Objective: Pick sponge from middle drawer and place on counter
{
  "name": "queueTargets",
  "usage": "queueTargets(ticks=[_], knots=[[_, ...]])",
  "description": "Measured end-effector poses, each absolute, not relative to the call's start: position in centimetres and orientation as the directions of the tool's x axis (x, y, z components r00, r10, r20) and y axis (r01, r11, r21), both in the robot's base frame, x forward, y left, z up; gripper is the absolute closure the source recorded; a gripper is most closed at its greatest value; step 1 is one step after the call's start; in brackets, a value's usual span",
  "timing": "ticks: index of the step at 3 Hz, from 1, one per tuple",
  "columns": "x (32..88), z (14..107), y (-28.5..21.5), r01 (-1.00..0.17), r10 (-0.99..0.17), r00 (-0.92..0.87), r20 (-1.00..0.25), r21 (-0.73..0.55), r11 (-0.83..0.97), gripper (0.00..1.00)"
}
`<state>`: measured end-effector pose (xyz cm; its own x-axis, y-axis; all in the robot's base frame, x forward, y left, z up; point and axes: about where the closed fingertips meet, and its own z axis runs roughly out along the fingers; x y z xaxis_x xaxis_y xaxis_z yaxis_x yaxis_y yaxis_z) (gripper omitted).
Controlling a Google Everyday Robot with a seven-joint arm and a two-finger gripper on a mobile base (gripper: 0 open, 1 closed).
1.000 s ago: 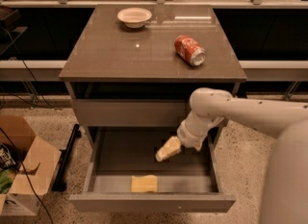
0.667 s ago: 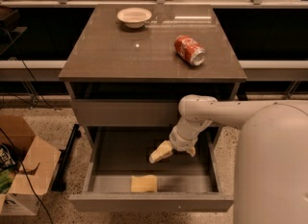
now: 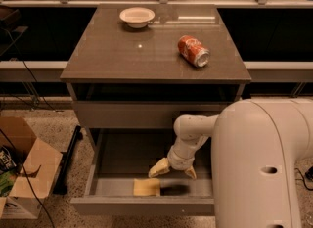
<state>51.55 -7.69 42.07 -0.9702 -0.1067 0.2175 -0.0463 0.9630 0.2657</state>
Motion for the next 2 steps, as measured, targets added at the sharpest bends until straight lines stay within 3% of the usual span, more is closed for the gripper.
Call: queueTargets(ticks=[2], knots=[[49.6,37.0,-4.0,0.153,0.043,-0.945,0.325,0.321,0.935,0.02]])
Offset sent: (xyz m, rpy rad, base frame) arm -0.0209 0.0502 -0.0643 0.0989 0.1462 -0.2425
